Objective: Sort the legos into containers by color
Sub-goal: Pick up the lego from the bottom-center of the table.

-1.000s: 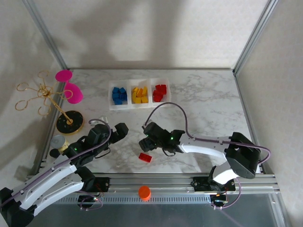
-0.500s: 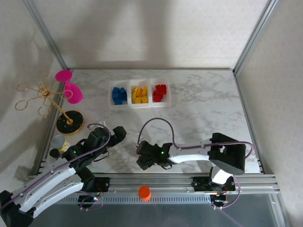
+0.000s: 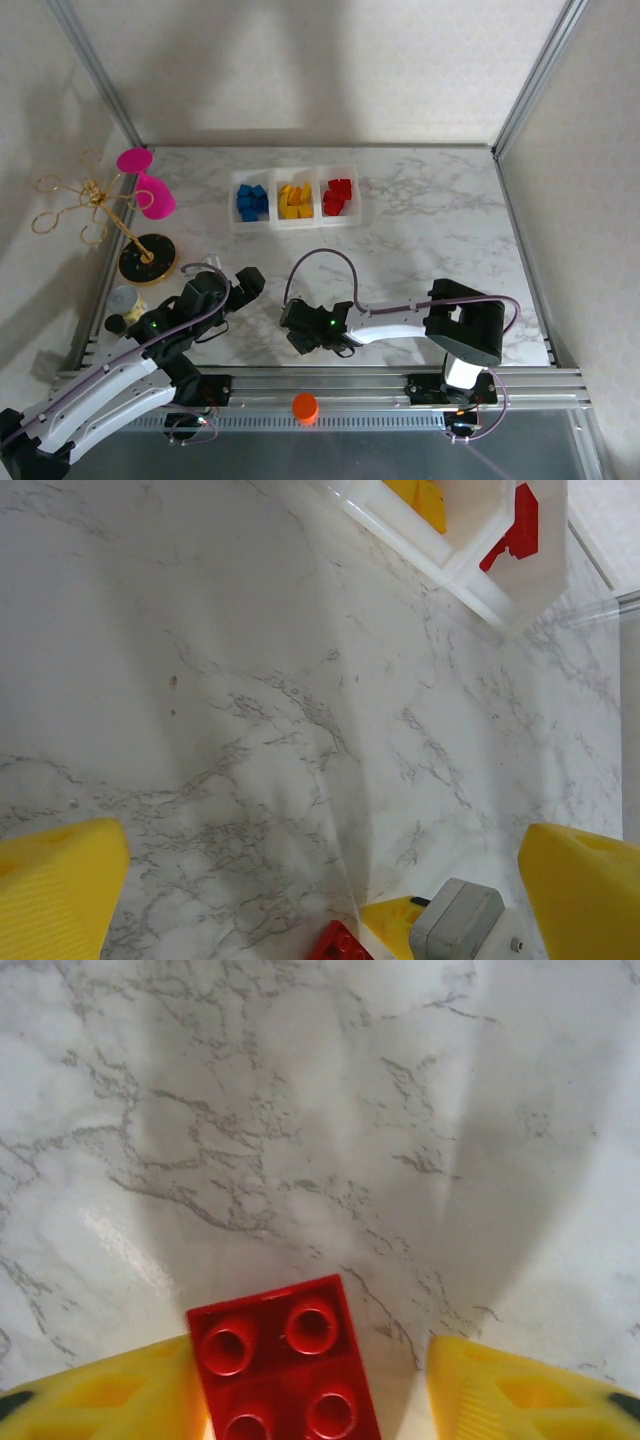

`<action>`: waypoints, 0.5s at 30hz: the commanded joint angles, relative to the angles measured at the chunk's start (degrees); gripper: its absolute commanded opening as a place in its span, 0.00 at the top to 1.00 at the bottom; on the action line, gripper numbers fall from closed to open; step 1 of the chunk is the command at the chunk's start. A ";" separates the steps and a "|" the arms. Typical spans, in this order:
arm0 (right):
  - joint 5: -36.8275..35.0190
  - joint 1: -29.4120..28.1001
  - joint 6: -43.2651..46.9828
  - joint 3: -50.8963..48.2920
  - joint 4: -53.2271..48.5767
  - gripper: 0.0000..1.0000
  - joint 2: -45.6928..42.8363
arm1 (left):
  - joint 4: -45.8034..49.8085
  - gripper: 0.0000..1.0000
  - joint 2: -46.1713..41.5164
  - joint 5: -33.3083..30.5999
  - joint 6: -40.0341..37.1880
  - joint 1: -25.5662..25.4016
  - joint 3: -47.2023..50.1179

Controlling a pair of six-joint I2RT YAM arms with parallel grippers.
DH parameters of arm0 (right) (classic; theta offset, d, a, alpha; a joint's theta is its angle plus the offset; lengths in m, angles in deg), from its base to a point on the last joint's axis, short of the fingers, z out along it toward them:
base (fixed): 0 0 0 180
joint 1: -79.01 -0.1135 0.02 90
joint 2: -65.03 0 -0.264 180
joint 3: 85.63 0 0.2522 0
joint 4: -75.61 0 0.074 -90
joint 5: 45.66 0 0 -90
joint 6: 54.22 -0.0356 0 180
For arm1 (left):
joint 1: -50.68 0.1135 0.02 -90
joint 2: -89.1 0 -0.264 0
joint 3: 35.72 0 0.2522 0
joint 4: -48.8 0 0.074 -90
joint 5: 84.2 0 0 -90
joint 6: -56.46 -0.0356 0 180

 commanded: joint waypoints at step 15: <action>-1.97 6.35 -3.71 5.01 -6.30 0.74 -6.83 | -0.88 0.00 2.91 -2.37 -1.12 0.53 -2.82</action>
